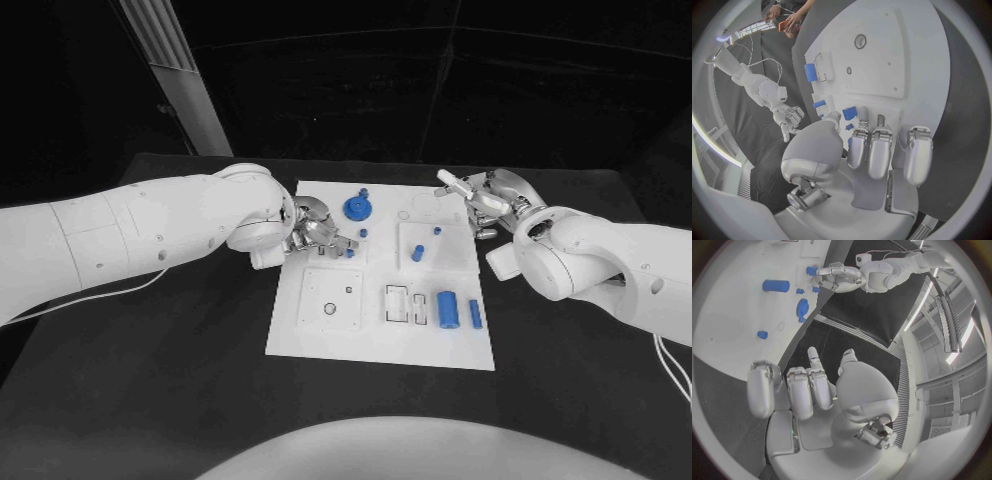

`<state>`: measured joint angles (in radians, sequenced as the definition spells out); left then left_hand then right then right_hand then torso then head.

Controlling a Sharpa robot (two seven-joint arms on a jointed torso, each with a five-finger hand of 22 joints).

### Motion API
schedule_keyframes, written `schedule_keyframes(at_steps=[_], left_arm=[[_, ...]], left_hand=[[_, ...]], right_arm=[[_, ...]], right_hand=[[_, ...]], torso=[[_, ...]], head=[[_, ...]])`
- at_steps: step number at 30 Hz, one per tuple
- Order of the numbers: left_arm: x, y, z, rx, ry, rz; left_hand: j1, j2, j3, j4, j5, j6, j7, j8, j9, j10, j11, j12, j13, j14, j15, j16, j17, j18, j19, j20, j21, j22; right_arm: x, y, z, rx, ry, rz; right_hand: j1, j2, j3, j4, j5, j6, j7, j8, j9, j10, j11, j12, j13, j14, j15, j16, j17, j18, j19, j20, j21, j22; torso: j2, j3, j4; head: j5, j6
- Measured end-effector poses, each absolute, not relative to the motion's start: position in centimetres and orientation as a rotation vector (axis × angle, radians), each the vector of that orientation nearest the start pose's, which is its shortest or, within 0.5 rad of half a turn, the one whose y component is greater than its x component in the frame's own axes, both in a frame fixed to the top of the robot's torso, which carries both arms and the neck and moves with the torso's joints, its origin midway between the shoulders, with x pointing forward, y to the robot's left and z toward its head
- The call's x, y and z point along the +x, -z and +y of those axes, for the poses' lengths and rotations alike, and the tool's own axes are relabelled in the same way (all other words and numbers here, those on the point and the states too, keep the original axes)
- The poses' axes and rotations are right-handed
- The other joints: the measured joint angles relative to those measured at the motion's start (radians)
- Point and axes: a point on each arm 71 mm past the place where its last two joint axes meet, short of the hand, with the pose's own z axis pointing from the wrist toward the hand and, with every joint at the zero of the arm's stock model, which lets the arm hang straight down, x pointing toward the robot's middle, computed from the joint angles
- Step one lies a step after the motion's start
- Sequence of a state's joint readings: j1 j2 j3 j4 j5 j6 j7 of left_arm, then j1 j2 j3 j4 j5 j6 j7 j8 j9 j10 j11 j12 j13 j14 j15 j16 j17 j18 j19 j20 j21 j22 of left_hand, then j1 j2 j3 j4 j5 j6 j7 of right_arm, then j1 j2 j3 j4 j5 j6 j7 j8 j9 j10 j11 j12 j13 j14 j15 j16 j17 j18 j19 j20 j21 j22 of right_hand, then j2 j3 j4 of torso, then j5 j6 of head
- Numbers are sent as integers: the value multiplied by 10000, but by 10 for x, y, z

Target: Assemble the parts on the task board

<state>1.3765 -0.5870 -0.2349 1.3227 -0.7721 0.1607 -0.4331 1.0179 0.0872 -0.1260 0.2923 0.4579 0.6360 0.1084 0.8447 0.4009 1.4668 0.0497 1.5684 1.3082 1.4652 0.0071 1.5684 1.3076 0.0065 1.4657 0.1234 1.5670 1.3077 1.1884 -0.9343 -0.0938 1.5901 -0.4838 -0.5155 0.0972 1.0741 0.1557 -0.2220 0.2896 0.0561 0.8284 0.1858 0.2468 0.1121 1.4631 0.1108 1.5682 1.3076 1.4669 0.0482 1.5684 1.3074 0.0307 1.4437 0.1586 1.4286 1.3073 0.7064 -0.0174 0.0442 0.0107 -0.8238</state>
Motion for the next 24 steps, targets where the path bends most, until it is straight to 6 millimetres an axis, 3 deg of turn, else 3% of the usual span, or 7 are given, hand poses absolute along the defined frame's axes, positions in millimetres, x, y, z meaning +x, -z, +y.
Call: schedule_keyframes(at_steps=[8, 13, 17, 24], left_arm=[[505, 216, 148, -2124, 5936, 24392], [508, 202, 151, -2029, 5884, 24190], [511, 188, 149, -1853, 5772, 24075], [514, 175, 142, -1408, 5489, 24221]], left_hand=[[50, -50, 0, 0, 0, 0, 0, -40, 42, 0, 1, 0, 0, 35, -35, 0, 0, -1, 0, 0, 0, -1], [119, -119, -12, 2, -13, 0, 1, -79, 141, 0, 1, 0, 0, 35, -34, 0, -1, 0, 0, 0, 0, -1], [-16, -244, -212, 33, -319, 0, 1, -147, 286, 0, 1, 0, -1, 35, -34, 0, -1, 0, 0, 1, 0, -1], [-295, -207, -470, 22, -931, 0, 1, -232, 577, 0, 1, 0, -1, 35, -34, 0, -1, 0, 0, 1, 0, -1]], right_arm=[[468, 207, -243, 8331, -10241, 16356], [469, 208, -242, 8338, -10182, 16419], [469, 209, -241, 8338, -10156, 16464], [470, 210, -239, 8340, -10108, 16541]], right_hand=[[-1, 0, -53, -2, 0, 0, 0, 50, 10, 0, 0, 0, 0, 0, 0, 0, 0, -1, 0, 1, 0, 0], [-1, 0, -53, -2, 0, 0, 0, 50, 10, 0, 0, 0, 0, 0, 0, 0, 0, 0, 0, 1, 0, 0], [54, -55, -53, -2, 0, 1, 0, 50, 9, 0, 0, 0, 0, 0, 0, 0, 0, -1, 0, 1, 0, 0], [96, -13, -52, -2, 0, 0, 0, 50, 8, 0, 0, 0, 0, 0, 0, 0, 0, 0, 0, 1, 0, 0]], torso=[[-13, 4, 17], [-41, 24, 17], [-62, 37, 17], [-60, 41, 10]], head=[[-12, -7], [46, -12], [68, -12], [83, 24]])
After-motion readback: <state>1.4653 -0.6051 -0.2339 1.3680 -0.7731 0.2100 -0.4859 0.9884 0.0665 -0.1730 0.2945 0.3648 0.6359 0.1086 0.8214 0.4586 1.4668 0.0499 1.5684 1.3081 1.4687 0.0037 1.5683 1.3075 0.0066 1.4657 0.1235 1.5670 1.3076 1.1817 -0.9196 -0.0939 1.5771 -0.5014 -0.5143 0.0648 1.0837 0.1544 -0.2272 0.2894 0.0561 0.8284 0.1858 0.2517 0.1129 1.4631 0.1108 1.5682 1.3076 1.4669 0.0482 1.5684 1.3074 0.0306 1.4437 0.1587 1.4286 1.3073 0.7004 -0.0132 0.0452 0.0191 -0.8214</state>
